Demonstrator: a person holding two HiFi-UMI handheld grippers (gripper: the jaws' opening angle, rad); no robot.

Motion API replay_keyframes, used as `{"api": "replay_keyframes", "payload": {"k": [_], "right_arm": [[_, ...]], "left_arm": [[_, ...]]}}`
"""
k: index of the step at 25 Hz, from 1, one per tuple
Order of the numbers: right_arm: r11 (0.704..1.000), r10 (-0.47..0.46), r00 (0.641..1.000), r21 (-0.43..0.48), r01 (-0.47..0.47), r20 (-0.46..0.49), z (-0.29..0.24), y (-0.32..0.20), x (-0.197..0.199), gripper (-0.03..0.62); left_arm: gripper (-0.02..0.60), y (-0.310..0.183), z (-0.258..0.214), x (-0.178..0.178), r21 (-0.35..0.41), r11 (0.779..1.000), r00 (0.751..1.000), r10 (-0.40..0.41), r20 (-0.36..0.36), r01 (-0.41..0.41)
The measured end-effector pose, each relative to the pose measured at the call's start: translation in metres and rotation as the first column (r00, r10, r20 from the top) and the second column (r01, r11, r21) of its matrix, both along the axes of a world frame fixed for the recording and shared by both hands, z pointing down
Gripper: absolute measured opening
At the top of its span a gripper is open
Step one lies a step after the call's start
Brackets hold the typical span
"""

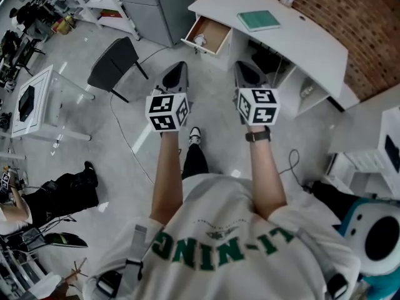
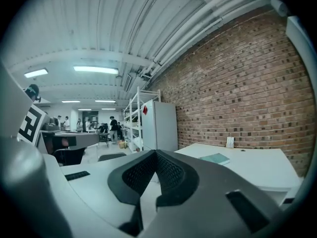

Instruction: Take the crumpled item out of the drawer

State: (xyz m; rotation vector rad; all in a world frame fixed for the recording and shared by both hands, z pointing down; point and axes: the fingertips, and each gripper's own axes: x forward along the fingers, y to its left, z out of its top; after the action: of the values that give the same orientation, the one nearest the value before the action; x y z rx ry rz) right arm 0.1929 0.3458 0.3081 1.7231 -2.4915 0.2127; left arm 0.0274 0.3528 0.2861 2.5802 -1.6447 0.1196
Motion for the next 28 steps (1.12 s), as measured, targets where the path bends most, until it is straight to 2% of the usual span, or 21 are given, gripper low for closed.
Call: {"api": "replay_keyframes", "payload": {"k": [4,9,13,18,28], "right_arm": [[0.999,0.036,0.999,-0.004,-0.036,-0.030,0.003,-0.061,0.003,0.003],[0.997,0.072,0.997,-0.007,-0.072,-0.039,-0.003,-0.135,-0.015,0.003],[0.996,0.078,0.996,-0.030,-0.079,-0.033,0.006,-0.192,-0.026,0.003],[0.995,0.089,0.995,-0.046,-0.090,-0.037,0.022,-0.247,-0.048,0.003],[0.986,0.106,0.994,-0.122,-0.110,-0.038,0.062,-0.323,-0.066,0.003]], "left_arm": [[-0.002,-0.066,0.008,-0.007,-0.009,1.000,1.000,0.015,0.021,-0.014],[-0.002,-0.149,0.005,-0.034,-0.021,0.999,0.999,0.032,0.018,-0.032],[-0.002,-0.209,0.009,-0.034,-0.023,0.997,0.996,0.079,0.043,-0.078],[-0.002,-0.278,0.017,-0.049,-0.030,0.995,0.994,0.099,0.049,-0.098],[-0.002,-0.366,0.052,-0.055,-0.088,0.985,0.989,0.149,-0.009,-0.149]]}}
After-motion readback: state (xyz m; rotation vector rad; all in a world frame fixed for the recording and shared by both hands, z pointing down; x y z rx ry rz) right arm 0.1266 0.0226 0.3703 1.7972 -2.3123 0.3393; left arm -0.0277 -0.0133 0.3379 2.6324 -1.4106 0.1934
